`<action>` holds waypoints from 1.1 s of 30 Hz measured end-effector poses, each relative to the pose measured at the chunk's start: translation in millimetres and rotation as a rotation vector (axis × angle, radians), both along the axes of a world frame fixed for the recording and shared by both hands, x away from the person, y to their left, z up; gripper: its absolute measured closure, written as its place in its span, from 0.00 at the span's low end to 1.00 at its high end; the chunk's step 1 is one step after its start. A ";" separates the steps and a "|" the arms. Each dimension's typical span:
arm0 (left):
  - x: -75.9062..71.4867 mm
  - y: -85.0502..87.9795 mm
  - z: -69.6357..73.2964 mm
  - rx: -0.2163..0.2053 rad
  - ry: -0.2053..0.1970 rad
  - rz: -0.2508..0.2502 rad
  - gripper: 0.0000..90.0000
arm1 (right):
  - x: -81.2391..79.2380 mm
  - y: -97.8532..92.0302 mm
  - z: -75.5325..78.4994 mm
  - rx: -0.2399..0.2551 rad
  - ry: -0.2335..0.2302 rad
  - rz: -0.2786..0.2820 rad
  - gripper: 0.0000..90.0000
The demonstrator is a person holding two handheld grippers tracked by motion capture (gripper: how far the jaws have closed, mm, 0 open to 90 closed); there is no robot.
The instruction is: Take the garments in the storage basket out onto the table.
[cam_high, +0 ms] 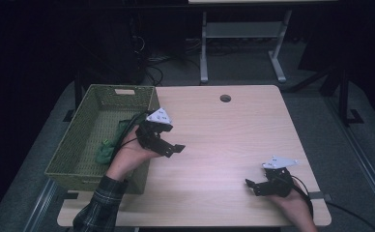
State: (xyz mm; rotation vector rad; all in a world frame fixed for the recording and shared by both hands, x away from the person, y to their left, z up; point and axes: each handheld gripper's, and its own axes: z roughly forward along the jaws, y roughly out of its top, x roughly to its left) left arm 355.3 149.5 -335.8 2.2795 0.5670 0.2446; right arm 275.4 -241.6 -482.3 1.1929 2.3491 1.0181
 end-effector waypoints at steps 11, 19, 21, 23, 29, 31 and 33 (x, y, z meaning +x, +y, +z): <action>6.0 28.2 7.4 0.003 -0.013 0.074 0.16 | 0.2 -0.1 -0.1 -0.001 -0.003 0.002 0.09; 10.7 46.8 6.9 0.010 -0.014 0.114 0.22 | 0.2 -0.2 -0.1 -0.002 -0.003 0.002 0.09; 11.0 49.1 7.1 0.009 -0.012 0.118 0.23 | 0.2 -0.2 0.0 -0.002 -0.003 0.003 0.09; 11.9 54.4 7.4 0.006 -0.008 0.127 0.25 | 0.2 -0.2 -0.1 -0.002 -0.003 0.002 0.09; 13.3 71.7 10.3 -0.001 0.004 0.147 0.33 | 0.2 -0.1 -0.1 -0.001 -0.003 0.002 0.09; 13.8 76.7 10.7 0.001 0.001 0.160 0.33 | 0.2 -0.1 0.0 -0.001 -0.002 0.002 0.09; 14.1 79.1 10.7 0.004 -0.001 0.166 0.34 | 0.2 -0.1 -0.1 -0.002 -0.003 0.002 0.09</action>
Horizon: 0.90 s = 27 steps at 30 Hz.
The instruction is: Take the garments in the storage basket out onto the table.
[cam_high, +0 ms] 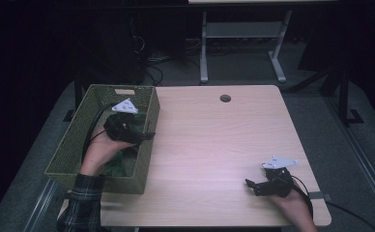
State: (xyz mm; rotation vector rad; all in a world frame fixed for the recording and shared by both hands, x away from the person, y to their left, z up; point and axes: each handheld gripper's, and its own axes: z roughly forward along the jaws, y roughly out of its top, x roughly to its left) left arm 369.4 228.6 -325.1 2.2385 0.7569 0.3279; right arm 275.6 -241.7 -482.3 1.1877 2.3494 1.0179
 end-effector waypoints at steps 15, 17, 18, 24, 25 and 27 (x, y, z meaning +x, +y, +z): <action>6.2 41.9 -4.7 0.040 0.004 0.094 0.45 | 0.0 0.0 0.0 0.000 0.001 0.000 0.09; 7.1 46.0 -7.2 0.048 0.015 0.113 0.45 | -0.1 0.0 0.1 0.000 0.001 -0.001 0.09; 8.2 48.7 -9.2 0.057 0.016 0.123 0.45 | 0.0 0.0 0.0 0.000 0.000 0.000 0.09; 12.8 59.8 -18.3 0.092 0.044 0.161 0.45 | 0.0 0.0 0.0 0.001 0.000 0.000 0.09; 13.4 61.1 -19.7 0.094 0.049 0.168 0.45 | 0.0 0.0 0.0 0.000 0.000 0.000 0.09; 16.5 64.8 -26.3 0.107 0.063 0.180 0.44 | 0.0 0.0 0.0 0.000 0.000 -0.001 0.09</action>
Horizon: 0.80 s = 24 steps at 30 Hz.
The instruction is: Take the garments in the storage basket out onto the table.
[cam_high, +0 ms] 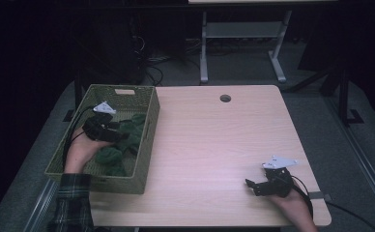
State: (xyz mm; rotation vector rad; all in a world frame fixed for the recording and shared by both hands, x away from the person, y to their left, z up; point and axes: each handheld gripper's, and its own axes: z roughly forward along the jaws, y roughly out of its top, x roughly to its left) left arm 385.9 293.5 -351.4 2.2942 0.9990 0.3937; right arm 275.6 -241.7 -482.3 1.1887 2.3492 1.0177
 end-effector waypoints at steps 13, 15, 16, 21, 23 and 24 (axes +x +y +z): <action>10.4 9.7 -25.5 0.024 0.081 0.028 0.39 | 0.0 0.0 0.0 0.000 0.000 0.000 0.09; 12.5 10.3 -30.3 0.024 0.101 0.033 0.38 | 0.0 0.0 0.0 0.000 0.000 0.000 0.09; 12.5 10.3 -30.3 0.024 0.101 0.033 0.37 | 0.0 0.0 0.0 0.000 0.000 0.000 0.09; 15.5 9.4 -39.8 0.047 0.138 0.030 0.36 | 0.0 0.0 0.0 0.000 0.000 0.000 0.09; 16.4 9.6 -43.3 0.047 0.146 0.034 0.35 | 0.0 0.0 0.0 0.000 0.000 0.000 0.09; 17.4 10.5 -45.9 0.055 0.162 0.034 0.35 | 0.0 0.0 0.0 0.000 0.000 0.000 0.09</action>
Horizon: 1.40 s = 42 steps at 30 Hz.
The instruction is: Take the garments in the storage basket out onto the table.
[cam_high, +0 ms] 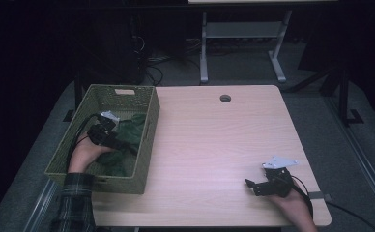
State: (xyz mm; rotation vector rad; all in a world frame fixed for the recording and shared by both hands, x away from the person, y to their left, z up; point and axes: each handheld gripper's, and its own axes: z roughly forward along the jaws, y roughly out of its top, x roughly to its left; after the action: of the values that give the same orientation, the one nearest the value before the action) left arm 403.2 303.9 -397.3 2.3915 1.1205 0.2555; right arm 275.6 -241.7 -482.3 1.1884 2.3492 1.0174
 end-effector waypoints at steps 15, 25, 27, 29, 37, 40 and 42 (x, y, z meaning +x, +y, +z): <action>0.1 2.2 0.1 -0.024 0.050 0.013 0.75 | 0.0 0.0 0.0 0.001 0.000 0.000 0.09; -3.8 9.8 19.6 -0.102 0.013 0.059 0.84 | 0.0 0.0 0.0 0.000 0.000 0.000 0.09; -4.9 11.6 23.3 -0.124 0.005 0.064 0.84 | 0.0 0.0 0.0 0.001 0.000 0.000 0.09; -6.3 13.4 28.4 -0.156 -0.009 0.064 0.84 | 0.0 0.0 0.0 0.000 0.000 0.000 0.09; -15.0 15.3 54.3 -0.231 -0.076 0.083 0.84 | 0.0 0.0 0.0 0.001 0.000 0.000 0.09; -16.9 14.6 60.6 -0.234 -0.094 0.084 0.84 | 0.0 0.0 0.0 0.000 0.000 0.000 0.09; -17.6 14.6 70.8 -0.255 -0.114 0.086 0.85 | 0.0 0.0 0.0 0.000 0.000 0.000 0.10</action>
State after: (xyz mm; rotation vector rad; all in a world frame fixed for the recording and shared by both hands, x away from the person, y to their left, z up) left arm 385.6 318.5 -326.6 2.0833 1.1315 0.2580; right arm 275.6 -241.7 -482.4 1.1888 2.3486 1.0179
